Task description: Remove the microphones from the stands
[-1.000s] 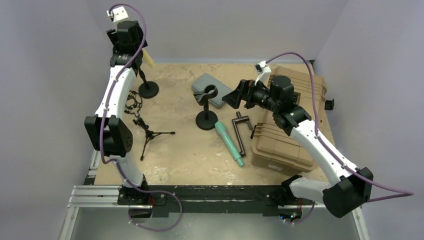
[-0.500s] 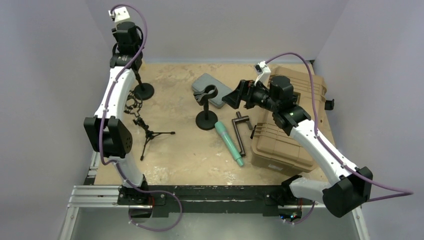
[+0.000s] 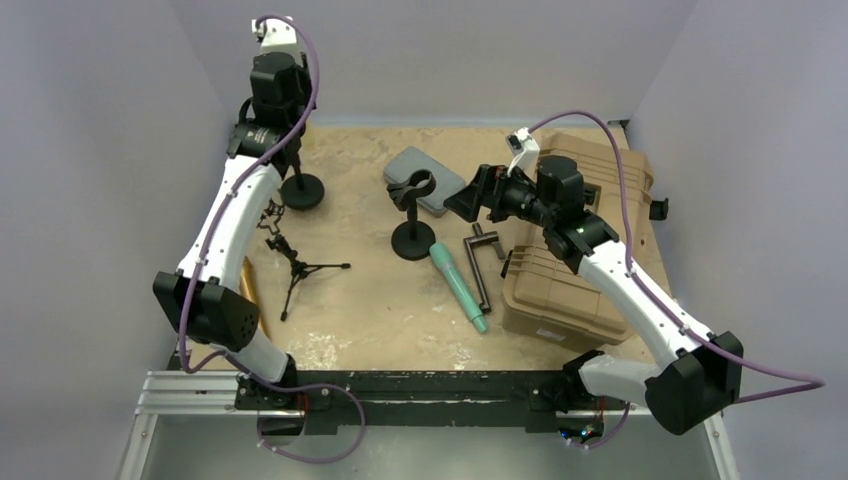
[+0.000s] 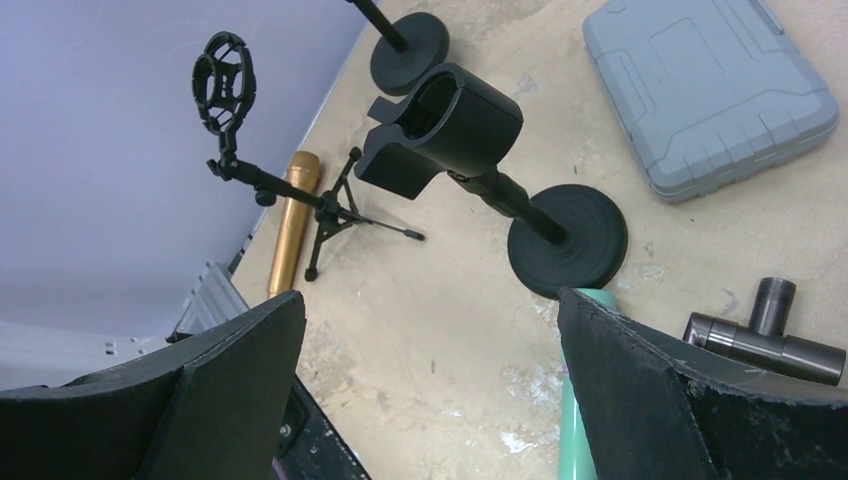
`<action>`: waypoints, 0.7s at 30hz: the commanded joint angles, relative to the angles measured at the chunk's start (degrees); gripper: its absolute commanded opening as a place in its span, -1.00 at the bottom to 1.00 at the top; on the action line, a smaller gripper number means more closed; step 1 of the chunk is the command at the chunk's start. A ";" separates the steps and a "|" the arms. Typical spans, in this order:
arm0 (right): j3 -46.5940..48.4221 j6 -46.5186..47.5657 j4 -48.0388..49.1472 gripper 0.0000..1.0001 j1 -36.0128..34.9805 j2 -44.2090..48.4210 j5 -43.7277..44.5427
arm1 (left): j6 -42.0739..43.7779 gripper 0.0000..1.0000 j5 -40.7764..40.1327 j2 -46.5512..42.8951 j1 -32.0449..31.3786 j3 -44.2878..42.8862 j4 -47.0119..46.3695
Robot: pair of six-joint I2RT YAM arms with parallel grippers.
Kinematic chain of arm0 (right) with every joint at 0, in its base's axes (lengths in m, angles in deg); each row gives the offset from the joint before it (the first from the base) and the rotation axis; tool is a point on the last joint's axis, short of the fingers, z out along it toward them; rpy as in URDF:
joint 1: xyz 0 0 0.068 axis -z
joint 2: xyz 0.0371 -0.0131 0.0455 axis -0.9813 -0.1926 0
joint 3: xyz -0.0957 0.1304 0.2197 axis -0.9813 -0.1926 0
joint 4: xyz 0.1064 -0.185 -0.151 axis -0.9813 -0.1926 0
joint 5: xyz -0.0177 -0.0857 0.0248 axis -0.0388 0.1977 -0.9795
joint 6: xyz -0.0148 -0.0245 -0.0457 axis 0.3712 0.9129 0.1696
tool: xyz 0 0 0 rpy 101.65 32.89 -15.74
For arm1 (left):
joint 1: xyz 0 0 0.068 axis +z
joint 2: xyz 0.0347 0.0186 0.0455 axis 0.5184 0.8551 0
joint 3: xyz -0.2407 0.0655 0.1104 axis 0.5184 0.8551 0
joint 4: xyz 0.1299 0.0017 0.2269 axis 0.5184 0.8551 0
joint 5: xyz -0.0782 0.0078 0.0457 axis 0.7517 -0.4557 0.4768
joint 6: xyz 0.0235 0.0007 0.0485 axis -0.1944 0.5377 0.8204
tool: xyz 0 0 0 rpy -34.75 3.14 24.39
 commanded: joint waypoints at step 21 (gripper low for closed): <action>-0.96 1.53 0.69 0.91 0.09 2.88 0.34 | -10.00 -1.00 5.19 -19.23 -17.79 5.50 12.66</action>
